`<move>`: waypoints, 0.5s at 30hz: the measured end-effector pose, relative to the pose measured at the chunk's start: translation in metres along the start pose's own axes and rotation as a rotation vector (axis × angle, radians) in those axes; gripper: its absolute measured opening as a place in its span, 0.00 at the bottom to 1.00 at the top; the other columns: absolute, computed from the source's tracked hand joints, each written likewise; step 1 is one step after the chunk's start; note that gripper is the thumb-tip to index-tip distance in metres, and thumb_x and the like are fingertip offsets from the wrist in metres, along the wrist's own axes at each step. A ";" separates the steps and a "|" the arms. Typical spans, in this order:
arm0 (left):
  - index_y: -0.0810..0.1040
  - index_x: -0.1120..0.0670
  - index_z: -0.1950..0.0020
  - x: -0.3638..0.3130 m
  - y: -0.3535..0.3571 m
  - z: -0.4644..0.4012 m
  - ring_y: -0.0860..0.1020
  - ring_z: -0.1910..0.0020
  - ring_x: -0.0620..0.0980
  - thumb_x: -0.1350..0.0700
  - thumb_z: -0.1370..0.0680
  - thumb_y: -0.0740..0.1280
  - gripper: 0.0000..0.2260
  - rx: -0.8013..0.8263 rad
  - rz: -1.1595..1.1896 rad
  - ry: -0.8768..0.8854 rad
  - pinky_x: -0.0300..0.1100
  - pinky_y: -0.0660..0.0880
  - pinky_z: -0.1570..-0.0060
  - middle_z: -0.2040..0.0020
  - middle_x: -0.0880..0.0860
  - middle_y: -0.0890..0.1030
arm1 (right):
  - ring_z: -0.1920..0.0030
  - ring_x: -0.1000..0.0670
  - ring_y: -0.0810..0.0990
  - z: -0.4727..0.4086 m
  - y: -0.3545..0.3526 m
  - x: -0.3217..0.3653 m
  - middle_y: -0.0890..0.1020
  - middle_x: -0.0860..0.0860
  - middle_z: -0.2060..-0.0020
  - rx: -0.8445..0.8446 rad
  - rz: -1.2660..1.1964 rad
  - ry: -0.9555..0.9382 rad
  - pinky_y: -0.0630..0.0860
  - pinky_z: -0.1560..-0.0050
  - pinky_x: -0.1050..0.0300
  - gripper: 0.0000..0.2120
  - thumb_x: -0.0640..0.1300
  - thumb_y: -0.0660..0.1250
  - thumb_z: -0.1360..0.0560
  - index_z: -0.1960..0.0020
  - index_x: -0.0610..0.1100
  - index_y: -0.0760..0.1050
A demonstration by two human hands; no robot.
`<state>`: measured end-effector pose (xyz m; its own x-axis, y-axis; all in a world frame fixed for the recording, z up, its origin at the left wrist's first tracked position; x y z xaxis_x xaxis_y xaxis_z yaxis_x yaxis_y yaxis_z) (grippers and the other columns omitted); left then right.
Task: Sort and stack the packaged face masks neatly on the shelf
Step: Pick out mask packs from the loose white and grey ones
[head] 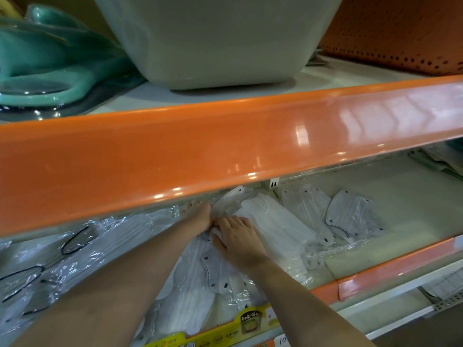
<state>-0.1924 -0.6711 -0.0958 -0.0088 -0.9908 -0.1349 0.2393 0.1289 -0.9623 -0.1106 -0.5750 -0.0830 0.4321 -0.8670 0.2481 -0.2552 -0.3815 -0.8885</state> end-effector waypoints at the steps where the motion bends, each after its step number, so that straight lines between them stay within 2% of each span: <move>1: 0.66 0.53 0.30 -0.001 -0.001 0.000 0.62 0.29 0.61 0.52 0.20 0.62 0.19 0.002 -0.004 -0.003 0.54 0.62 0.33 0.29 0.59 0.65 | 0.54 0.51 0.75 0.000 0.000 0.000 0.78 0.54 0.57 -0.005 0.004 0.000 0.67 0.46 0.55 0.12 0.52 0.54 0.22 0.50 0.49 0.74; 4: 0.67 0.56 0.31 -0.003 -0.003 0.002 0.64 0.30 0.61 0.53 0.21 0.62 0.19 0.005 -0.009 -0.020 0.54 0.65 0.33 0.30 0.60 0.67 | 0.55 0.51 0.75 0.000 -0.001 0.000 0.78 0.54 0.58 -0.025 0.005 0.006 0.67 0.46 0.55 0.12 0.52 0.55 0.22 0.52 0.49 0.75; 6: 0.70 0.57 0.35 -0.005 -0.005 0.004 0.68 0.33 0.60 0.55 0.21 0.62 0.16 -0.011 0.005 -0.022 0.53 0.68 0.36 0.34 0.60 0.71 | 0.55 0.51 0.75 0.000 -0.001 0.000 0.78 0.54 0.59 -0.037 0.009 0.006 0.67 0.46 0.55 0.12 0.52 0.54 0.22 0.53 0.49 0.75; 8: 0.73 0.56 0.47 -0.007 -0.008 0.006 0.73 0.40 0.57 0.58 0.22 0.60 0.06 -0.029 0.026 -0.015 0.51 0.70 0.40 0.41 0.57 0.76 | 0.55 0.51 0.75 0.000 -0.001 0.000 0.78 0.54 0.58 -0.044 0.007 -0.001 0.67 0.46 0.55 0.13 0.52 0.54 0.22 0.53 0.49 0.75; 9: 0.71 0.55 0.55 -0.008 -0.010 0.008 0.74 0.44 0.55 0.58 0.21 0.59 0.03 -0.035 0.049 -0.014 0.50 0.71 0.42 0.45 0.55 0.77 | 0.54 0.51 0.75 0.000 -0.001 0.000 0.78 0.55 0.58 -0.044 0.006 -0.006 0.66 0.46 0.56 0.13 0.52 0.54 0.22 0.53 0.49 0.75; 11: 0.66 0.52 0.63 -0.010 -0.014 0.009 0.75 0.46 0.55 0.59 0.22 0.59 0.10 -0.054 0.066 -0.010 0.47 0.71 0.44 0.49 0.54 0.77 | 0.54 0.52 0.75 0.000 -0.001 0.000 0.78 0.55 0.58 -0.056 0.006 -0.014 0.67 0.46 0.56 0.13 0.52 0.54 0.22 0.53 0.49 0.75; 13: 0.66 0.53 0.64 -0.012 -0.017 0.011 0.75 0.44 0.56 0.59 0.22 0.59 0.10 -0.077 0.032 0.006 0.47 0.70 0.45 0.48 0.55 0.78 | 0.55 0.51 0.75 0.000 -0.002 0.001 0.77 0.54 0.58 -0.070 0.002 -0.019 0.68 0.46 0.55 0.13 0.51 0.54 0.22 0.55 0.49 0.76; 15: 0.70 0.53 0.60 -0.017 -0.023 0.012 0.74 0.42 0.57 0.60 0.23 0.59 0.06 -0.120 -0.029 0.033 0.49 0.68 0.40 0.47 0.55 0.79 | 0.55 0.50 0.75 0.000 -0.004 0.001 0.77 0.53 0.59 -0.093 -0.003 -0.023 0.71 0.48 0.53 0.13 0.51 0.55 0.23 0.56 0.48 0.76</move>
<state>-0.1863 -0.6578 -0.0686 -0.0469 -0.9925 -0.1125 0.1203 0.1062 -0.9870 -0.1094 -0.5743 -0.0791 0.4528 -0.8585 0.2407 -0.3327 -0.4132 -0.8477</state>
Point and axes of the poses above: each hand's wrist, its own z-axis away from the middle knuckle, its own y-axis out of the palm, x = y × z, the point moved 8 cm from there along -z, towards the middle knuckle
